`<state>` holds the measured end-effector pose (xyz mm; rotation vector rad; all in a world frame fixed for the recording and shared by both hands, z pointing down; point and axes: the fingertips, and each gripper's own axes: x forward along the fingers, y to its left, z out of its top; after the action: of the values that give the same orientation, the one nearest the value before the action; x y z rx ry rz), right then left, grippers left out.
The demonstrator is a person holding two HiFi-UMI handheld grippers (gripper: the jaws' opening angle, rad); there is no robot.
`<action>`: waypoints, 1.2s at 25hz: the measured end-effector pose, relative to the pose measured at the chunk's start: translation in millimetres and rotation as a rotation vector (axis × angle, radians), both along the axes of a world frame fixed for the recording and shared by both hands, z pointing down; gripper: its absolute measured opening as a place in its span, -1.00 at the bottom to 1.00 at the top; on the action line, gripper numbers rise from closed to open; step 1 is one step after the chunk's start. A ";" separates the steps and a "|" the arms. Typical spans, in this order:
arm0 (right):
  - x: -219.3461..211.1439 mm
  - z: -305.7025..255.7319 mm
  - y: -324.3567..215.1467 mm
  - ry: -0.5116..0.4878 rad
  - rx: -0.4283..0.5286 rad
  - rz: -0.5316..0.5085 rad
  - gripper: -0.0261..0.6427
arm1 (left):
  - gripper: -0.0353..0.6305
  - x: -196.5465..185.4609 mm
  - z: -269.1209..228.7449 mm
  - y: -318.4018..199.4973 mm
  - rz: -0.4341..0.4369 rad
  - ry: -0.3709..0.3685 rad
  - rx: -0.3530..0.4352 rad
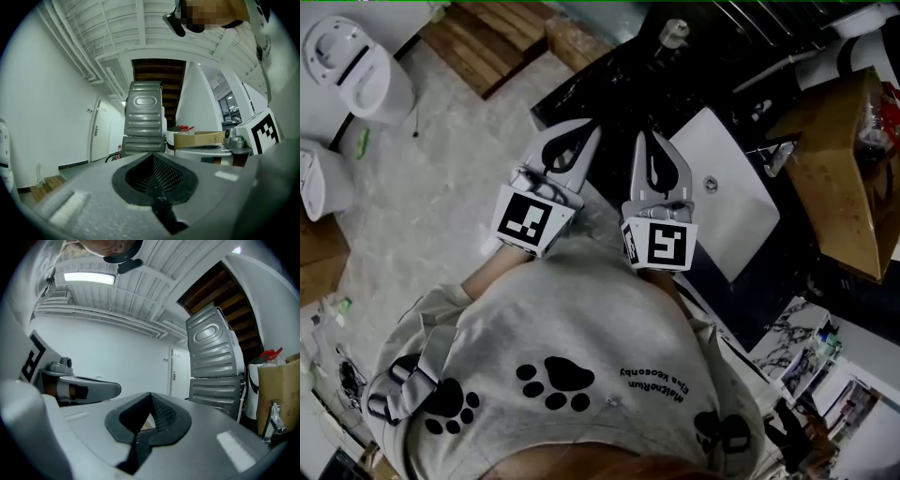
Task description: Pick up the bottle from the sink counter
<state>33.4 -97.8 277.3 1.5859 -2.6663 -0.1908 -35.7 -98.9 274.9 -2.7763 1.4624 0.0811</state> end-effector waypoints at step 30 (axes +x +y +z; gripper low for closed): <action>-40.4 4.4 -104.8 0.042 0.002 0.344 -0.92 | -0.90 -26.9 7.1 -129.2 0.364 0.052 -0.014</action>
<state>-7.0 -202.6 281.7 1.9802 -2.3135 -0.2108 -62.5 -228.1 282.0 -3.0367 0.9498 0.1433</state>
